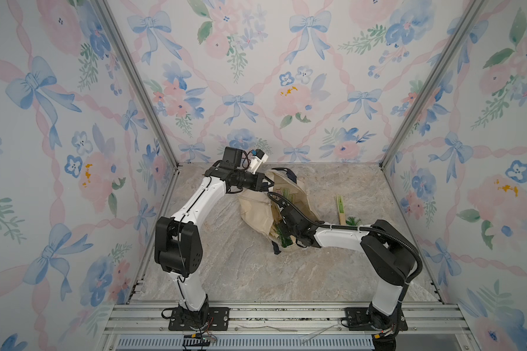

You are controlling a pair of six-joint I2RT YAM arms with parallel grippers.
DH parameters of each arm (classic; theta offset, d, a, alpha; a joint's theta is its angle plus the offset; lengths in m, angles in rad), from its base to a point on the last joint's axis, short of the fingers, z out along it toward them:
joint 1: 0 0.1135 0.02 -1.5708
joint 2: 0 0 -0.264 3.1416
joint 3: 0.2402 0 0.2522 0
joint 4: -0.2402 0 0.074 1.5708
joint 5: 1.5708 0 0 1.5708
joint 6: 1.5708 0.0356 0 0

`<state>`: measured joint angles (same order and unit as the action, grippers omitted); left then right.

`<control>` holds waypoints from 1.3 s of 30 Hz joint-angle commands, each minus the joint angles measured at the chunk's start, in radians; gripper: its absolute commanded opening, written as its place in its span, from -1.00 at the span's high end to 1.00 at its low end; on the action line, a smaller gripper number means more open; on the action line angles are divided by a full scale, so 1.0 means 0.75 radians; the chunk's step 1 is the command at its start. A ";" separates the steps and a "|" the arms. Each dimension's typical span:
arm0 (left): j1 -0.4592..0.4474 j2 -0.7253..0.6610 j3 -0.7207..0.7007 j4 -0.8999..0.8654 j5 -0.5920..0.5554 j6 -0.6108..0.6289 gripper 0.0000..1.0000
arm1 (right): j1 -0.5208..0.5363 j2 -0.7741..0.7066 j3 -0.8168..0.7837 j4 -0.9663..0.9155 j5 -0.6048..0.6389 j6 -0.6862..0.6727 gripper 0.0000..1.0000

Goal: Take out the folding fans from the tote bags
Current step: Pick up the folding fan from the canvas bag.

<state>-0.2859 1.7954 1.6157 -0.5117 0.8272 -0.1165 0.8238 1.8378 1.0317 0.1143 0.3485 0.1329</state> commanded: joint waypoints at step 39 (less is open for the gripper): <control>0.000 -0.036 0.005 0.037 0.055 0.013 1.00 | -0.048 -0.127 -0.216 0.238 -0.264 0.029 0.43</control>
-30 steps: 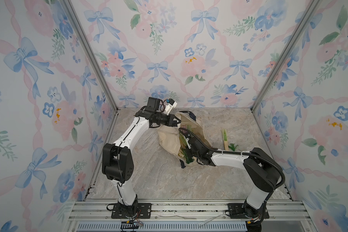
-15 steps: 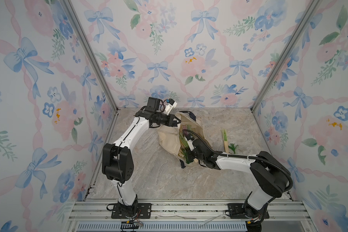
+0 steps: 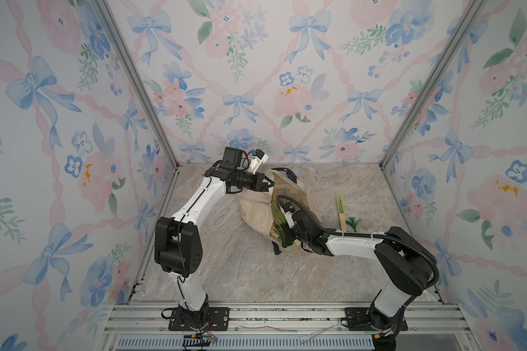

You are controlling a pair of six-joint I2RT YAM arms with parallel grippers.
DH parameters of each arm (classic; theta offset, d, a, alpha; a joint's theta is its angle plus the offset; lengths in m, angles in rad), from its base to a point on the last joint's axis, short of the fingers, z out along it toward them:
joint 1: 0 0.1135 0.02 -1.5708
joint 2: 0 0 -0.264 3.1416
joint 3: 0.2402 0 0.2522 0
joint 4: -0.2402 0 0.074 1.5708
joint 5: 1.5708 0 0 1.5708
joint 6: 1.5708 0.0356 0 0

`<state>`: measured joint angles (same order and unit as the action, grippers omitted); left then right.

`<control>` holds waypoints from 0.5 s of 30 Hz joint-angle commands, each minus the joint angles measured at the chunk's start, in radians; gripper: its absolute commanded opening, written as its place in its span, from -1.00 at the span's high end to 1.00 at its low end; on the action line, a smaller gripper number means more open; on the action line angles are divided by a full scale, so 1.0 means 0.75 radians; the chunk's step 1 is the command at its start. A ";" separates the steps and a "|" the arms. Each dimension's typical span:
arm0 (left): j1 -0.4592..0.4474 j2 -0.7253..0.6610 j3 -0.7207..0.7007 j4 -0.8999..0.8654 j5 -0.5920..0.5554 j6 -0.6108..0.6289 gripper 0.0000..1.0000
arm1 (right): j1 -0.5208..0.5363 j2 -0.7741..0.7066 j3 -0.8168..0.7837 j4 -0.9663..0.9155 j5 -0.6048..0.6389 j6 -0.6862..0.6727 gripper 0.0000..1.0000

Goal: Take out the folding fans from the tote bags
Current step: Pick up the folding fan from the canvas bag.

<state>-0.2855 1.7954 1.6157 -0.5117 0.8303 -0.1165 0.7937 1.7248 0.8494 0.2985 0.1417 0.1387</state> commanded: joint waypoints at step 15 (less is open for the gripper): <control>0.005 -0.034 -0.002 0.036 0.049 0.012 1.00 | 0.053 -0.059 -0.049 -0.115 0.162 -0.033 -0.07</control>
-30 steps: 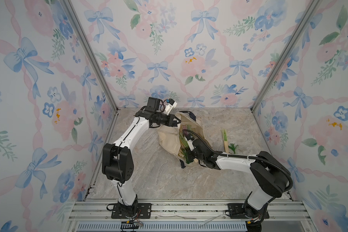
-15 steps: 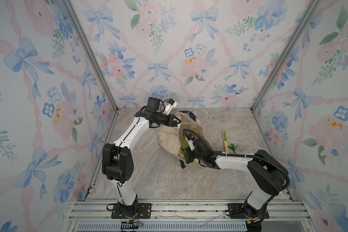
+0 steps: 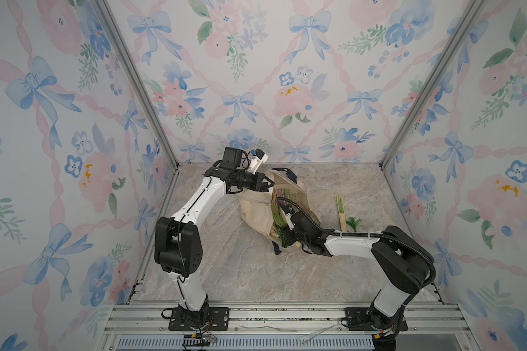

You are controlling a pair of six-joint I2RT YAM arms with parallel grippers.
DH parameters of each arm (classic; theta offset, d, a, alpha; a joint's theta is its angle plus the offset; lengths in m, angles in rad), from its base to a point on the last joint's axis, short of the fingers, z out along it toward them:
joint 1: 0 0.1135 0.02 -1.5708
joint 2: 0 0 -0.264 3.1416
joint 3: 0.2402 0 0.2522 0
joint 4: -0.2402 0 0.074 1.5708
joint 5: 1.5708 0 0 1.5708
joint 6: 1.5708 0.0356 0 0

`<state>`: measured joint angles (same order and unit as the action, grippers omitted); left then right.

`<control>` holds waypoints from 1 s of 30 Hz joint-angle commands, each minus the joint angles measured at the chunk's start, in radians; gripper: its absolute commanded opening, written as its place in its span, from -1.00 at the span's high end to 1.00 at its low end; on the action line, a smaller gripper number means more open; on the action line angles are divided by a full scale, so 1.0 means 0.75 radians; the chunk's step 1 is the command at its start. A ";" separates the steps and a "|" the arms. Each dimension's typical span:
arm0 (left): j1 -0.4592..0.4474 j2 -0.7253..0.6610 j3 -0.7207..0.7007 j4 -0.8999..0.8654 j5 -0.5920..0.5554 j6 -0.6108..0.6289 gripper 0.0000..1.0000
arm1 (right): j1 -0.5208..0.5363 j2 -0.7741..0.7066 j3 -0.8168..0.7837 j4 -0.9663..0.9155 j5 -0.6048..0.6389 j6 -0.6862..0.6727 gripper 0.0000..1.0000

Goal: Take out the folding fans from the tote bags
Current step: Pick up the folding fan from the canvas bag.

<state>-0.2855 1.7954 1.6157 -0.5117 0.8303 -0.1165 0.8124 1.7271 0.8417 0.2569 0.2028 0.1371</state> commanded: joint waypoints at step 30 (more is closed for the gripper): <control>0.008 -0.021 0.002 0.036 0.039 0.010 1.00 | 0.054 -0.110 -0.077 -0.150 -0.062 -0.084 0.57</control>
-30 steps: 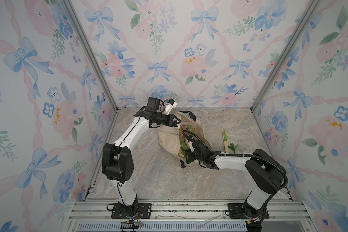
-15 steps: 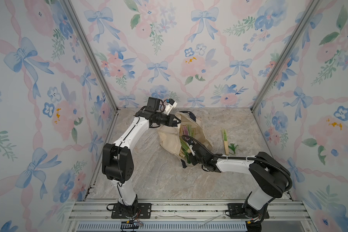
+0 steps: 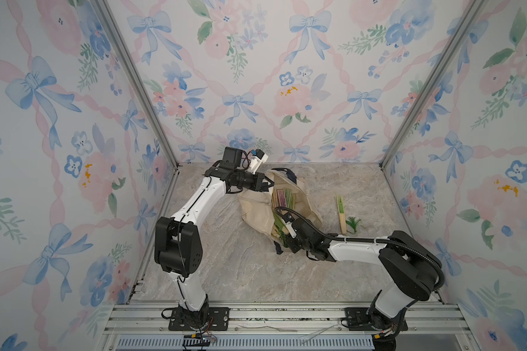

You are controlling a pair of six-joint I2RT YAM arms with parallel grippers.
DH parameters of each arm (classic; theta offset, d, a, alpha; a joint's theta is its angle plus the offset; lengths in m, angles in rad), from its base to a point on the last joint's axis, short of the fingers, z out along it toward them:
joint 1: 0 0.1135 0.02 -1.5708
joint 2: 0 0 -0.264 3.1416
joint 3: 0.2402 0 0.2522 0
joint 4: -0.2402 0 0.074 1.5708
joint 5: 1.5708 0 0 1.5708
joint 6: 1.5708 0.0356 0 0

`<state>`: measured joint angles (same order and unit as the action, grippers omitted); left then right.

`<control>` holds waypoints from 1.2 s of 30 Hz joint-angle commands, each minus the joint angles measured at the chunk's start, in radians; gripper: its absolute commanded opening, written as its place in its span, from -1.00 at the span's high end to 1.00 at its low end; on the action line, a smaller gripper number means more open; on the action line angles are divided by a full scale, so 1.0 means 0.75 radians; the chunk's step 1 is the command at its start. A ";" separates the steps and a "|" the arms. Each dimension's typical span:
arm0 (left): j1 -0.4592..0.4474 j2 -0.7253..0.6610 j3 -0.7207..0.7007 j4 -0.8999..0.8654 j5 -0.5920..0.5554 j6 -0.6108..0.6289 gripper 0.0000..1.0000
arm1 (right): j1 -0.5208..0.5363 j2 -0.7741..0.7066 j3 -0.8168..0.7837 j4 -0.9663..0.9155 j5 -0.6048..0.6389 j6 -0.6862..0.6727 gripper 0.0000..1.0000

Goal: Take out the folding fans from the tote bags
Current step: Pick up the folding fan from the canvas bag.

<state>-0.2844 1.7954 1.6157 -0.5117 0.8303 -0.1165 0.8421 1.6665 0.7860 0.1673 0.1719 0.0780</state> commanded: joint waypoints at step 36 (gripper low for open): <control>0.018 -0.012 0.014 0.037 0.057 -0.004 1.00 | -0.136 -0.641 -0.209 -0.221 -0.213 -0.038 0.88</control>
<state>-0.2806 1.7954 1.6127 -0.5117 0.8341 -0.1169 0.7502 1.2564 0.6514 0.0818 0.0647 0.0654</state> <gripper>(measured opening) 0.057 0.125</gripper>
